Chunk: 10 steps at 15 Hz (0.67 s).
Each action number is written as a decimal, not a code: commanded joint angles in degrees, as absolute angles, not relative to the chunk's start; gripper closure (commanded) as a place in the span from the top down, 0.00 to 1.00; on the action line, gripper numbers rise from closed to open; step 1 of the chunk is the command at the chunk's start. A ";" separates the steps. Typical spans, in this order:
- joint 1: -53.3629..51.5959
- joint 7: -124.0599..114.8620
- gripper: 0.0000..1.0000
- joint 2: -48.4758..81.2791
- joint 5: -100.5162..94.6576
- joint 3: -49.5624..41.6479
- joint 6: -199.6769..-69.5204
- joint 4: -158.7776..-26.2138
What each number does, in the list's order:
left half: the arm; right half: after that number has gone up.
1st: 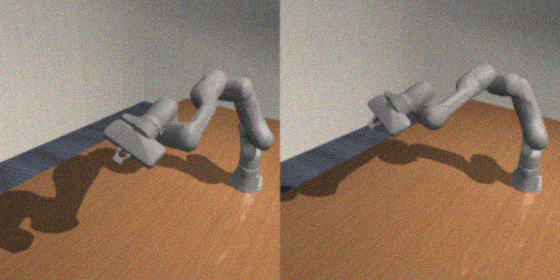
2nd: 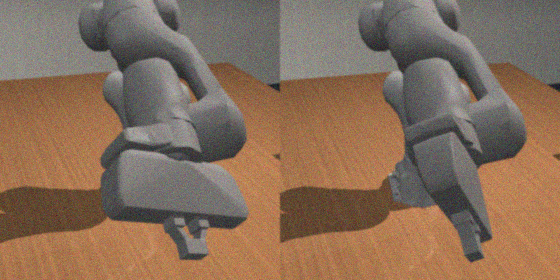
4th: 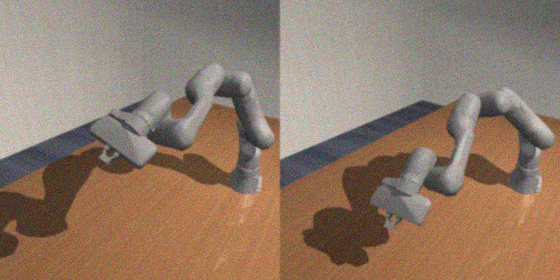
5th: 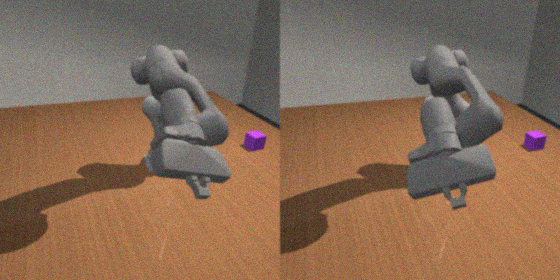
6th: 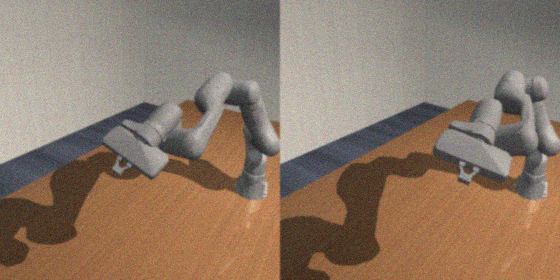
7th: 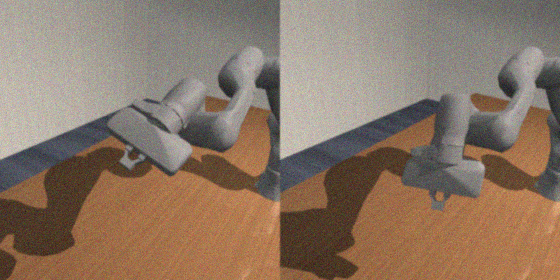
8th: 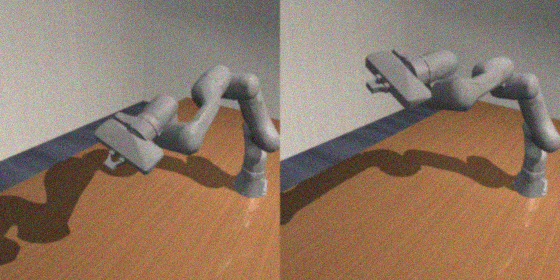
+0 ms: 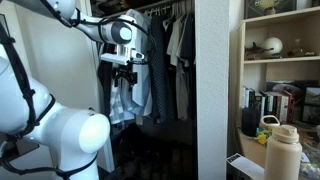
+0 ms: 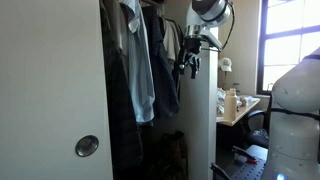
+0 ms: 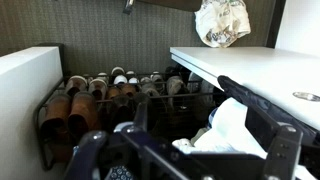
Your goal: Take out a shirt on the hang in the wardrobe and put it back in
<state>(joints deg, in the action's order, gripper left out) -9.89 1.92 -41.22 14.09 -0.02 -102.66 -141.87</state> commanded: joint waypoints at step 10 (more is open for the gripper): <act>-6.72 4.04 1.00 -38.58 -1.76 4.60 -94.44 -121.11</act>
<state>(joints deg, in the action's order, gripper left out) -8.52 1.94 -41.01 3.04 2.94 -99.25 -130.97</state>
